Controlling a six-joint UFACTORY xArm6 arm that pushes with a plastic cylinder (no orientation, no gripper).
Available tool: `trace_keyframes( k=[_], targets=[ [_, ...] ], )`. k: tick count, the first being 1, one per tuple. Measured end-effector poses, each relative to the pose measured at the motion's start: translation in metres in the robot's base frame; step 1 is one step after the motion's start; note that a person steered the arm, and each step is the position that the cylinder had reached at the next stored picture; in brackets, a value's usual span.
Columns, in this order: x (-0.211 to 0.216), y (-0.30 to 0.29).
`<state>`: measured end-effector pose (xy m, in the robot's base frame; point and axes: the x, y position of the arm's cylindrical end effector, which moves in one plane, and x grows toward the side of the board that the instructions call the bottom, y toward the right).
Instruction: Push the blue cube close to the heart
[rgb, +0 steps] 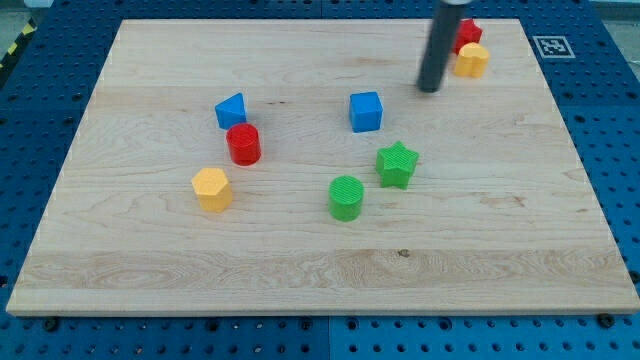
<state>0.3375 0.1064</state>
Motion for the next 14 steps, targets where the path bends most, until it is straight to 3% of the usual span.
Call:
trace_keyframes(
  k=[1, 2, 3, 4, 6, 9, 11, 14],
  targets=[
    [0.005, -0.069],
    [0.041, -0.104],
    [0.072, -0.104],
    [0.070, -0.102],
    [0.047, -0.064],
    [0.050, 0.044],
    [0.081, 0.082],
    [0.077, 0.119]
  ],
)
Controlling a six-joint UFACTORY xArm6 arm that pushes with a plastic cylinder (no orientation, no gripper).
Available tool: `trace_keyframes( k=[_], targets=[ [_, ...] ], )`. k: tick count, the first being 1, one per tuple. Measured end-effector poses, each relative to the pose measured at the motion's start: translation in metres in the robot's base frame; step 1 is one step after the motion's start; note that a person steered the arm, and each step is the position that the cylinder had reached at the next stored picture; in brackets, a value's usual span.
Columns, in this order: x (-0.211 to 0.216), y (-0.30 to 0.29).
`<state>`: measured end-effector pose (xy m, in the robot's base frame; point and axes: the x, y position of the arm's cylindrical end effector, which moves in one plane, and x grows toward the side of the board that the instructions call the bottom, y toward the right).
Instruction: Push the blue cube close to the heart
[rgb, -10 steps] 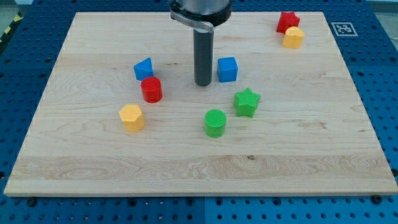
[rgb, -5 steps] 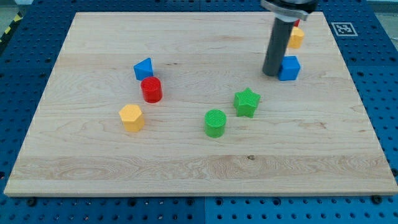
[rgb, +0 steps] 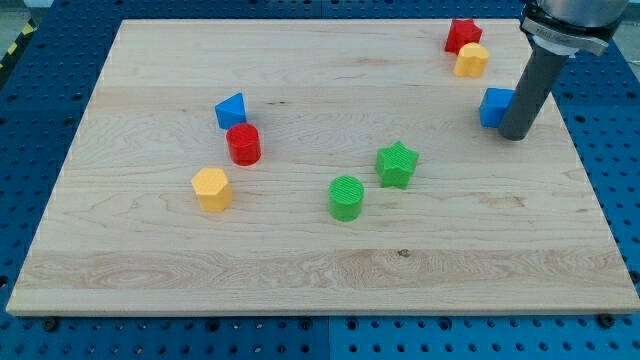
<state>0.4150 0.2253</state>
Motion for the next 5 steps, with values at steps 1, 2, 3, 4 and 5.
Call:
trace_keyframes(
  k=[1, 2, 3, 4, 5],
  targets=[
    [-0.012, 0.000],
    [-0.031, 0.000],
    [-0.043, 0.000],
    [-0.043, -0.009],
    [-0.038, -0.081]
  ],
)
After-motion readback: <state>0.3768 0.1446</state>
